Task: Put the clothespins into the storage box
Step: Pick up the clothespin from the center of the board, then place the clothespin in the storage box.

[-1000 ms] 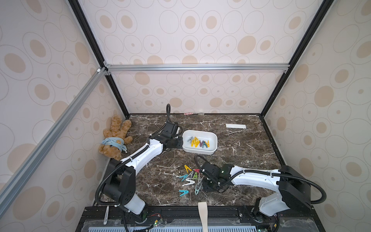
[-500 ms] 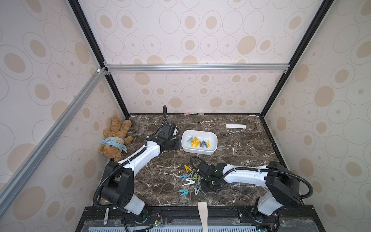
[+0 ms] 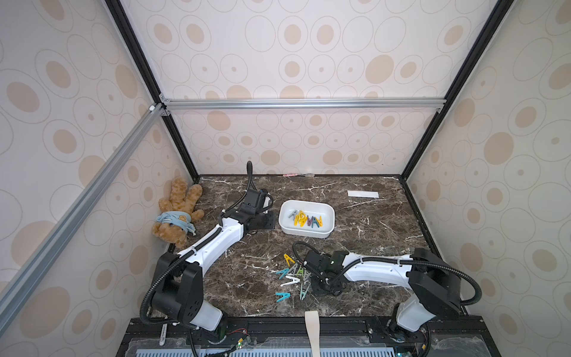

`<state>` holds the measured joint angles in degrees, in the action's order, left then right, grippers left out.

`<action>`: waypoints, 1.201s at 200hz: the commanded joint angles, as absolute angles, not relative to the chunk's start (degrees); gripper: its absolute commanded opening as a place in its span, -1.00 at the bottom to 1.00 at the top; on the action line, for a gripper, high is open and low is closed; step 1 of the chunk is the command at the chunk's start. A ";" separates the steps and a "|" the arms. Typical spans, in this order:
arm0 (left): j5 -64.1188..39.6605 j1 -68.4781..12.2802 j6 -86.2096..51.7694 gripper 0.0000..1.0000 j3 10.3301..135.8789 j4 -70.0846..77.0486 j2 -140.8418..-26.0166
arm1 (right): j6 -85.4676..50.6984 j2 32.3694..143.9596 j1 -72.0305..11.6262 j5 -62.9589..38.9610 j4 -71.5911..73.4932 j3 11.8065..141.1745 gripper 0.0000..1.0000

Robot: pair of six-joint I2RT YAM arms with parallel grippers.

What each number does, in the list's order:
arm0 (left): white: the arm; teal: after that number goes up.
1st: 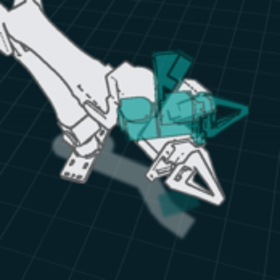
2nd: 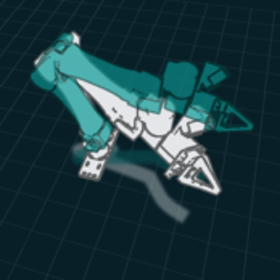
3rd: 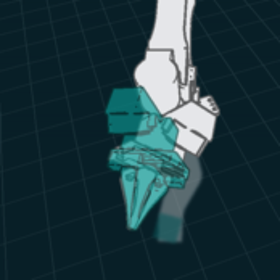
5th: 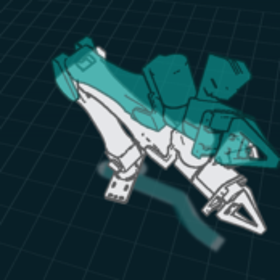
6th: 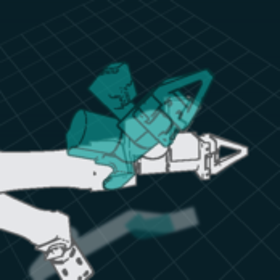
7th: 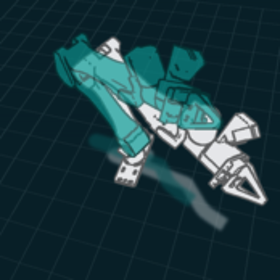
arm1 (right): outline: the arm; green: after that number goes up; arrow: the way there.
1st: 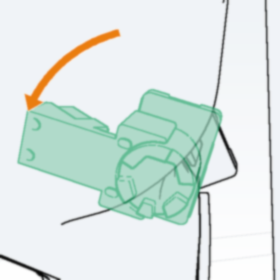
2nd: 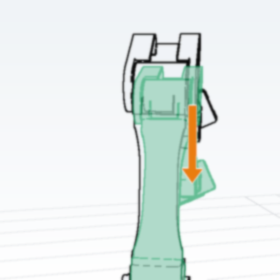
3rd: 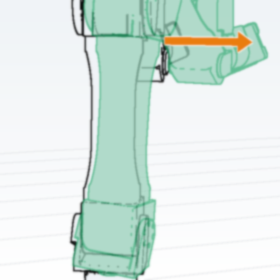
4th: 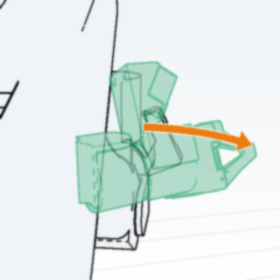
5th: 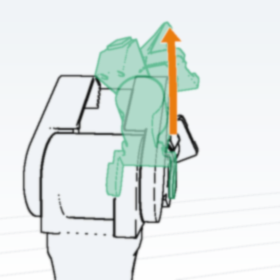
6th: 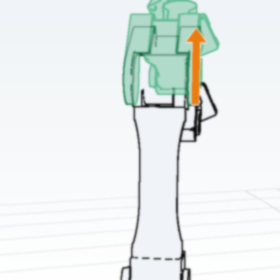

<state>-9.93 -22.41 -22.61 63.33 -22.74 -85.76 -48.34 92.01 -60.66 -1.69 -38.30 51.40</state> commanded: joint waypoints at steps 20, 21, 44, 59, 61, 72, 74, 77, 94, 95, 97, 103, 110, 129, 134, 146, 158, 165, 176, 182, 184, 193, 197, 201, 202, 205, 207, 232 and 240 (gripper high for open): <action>-9.80 -21.88 -23.13 -0.16 63.03 -23.71 -83.09 | -43.60 87.15 -60.73 1.55 -48.40 56.30 -0.99; -9.78 -21.88 -23.17 -0.16 63.02 -23.72 -83.03 | -43.42 87.04 -60.73 1.52 -48.64 56.50 -0.99; -9.24 -21.87 -24.46 -0.16 61.82 -24.16 -81.98 | -39.61 85.23 -60.00 1.61 -52.95 61.13 -1.00; -7.48 -21.87 -25.09 -0.16 61.50 -24.85 -81.91 | -36.53 84.57 -55.81 -3.36 -52.62 64.51 -1.00; -7.41 -21.81 -25.17 -0.16 61.56 -24.93 -81.98 | -36.09 84.56 -55.11 -4.05 -52.47 64.97 -1.00; -7.13 -21.79 -25.72 -0.17 61.90 -25.12 -82.32 | -32.97 84.80 -51.41 -6.52 -51.90 68.45 -1.00; -7.17 -21.84 -25.85 -0.17 61.95 -25.13 -82.39 | -32.24 84.99 -50.78 -6.75 -51.93 69.19 -1.00; -7.20 -21.80 -26.03 -0.17 62.03 -25.14 -82.43 | -31.30 85.30 -49.86 -6.85 -51.94 70.34 -1.00; -7.04 -21.80 -27.16 -0.18 62.31 -25.22 -82.49 | -24.96 88.49 -44.86 -7.52 -53.09 77.47 -1.00; -6.99 -21.80 -27.25 -0.18 62.31 -25.22 -82.46 | -24.61 88.76 -44.53 -7.63 -53.18 77.93 -1.00; -6.96 -21.80 -27.42 -0.18 62.27 -25.18 -82.38 | -23.91 89.40 -43.96 -7.75 -53.37 78.79 -1.00; -6.77 -21.80 -27.87 -0.18 62.18 -25.28 -82.14 | -21.69 91.17 -42.32 -8.54 -53.68 81.40 -1.00; -6.46 -21.80 -28.48 -0.18 61.98 -25.49 -81.81 | -19.55 93.52 -40.02 -9.88 -54.27 84.36 -1.00; -5.43 -21.80 -29.67 -0.18 61.10 -26.39 -80.46 | -15.34 99.92 -35.38 -12.55 -54.37 91.23 -1.00; -5.16 -21.80 -29.98 -0.18 60.79 -26.68 -80.13 | -14.34 101.52 -34.66 -12.61 -54.07 92.68 -1.00; -5.24 -21.76 -30.78 -0.18 59.98 -27.27 -79.26 | -11.70 105.56 -33.59 -10.28 -54.44 96.23 -1.00; -5.41 -21.80 -31.57 -0.18 59.06 -27.79 -78.37 | -9.75 109.33 -32.71 -8.20 -54.81 99.24 -1.00; -5.43 -21.80 -32.10 -0.18 58.56 -28.10 -77.77 | -9.07 111.18 -32.16 -7.92 -54.73 100.63 -1.00; -5.60 -21.80 -32.82 -0.18 57.68 -28.28 -76.84 | -8.79 113.21 -31.27 -8.17 -53.52 101.82 -1.00; -5.71 -21.80 -33.03 -0.18 57.31 -28.44 -76.45 | -8.99 114.09 -30.84 -8.42 -52.24 101.97 -1.00; -5.78 -21.80 -33.04 -0.19 57.13 -28.51 -76.33 | -9.04 114.33 -30.74 -8.54 -51.80 101.96 -1.00; -6.05 -21.75 -33.22 -0.19 56.69 -28.95 -76.04 | -9.18 115.58 -30.30 -8.86 -50.03 102.12 -1.00; -6.11 -21.79 -33.15 -0.19 56.54 -29.19 -75.98 | -9.23 116.20 -30.19 -8.88 -49.73 102.36 -1.00; -6.19 -21.80 -33.07 -0.19 56.53 -29.53 -75.94 | -9.32 116.87 -30.08 -8.95 -49.63 102.82 -1.00; -6.17 -21.80 -33.06 -0.19 56.52 -29.62 -75.94 | -9.32 117.06 -30.07 -8.96 -49.64 102.96 -1.00; -6.30 -21.83 -32.97 -0.19 56.47 -29.88 -75.94 | -9.32 117.65 -29.99 -9.05 -49.73 103.30 -1.00; -6.39 -21.81 -32.92 -0.19 56.44 -30.06 -75.94 | -9.29 118.01 -29.98 -9.12 -49.87 103.65 -1.00; -6.86 -21.82 -32.52 -0.20 55.44 -31.61 -75.42 | -9.40 121.41 -29.73 -10.54 -49.23 105.28 -1.00; -6.77 -21.84 -32.52 -0.19 54.98 -31.81 -75.04 | -9.85 122.25 -29.49 -11.50 -48.38 105.29 -1.00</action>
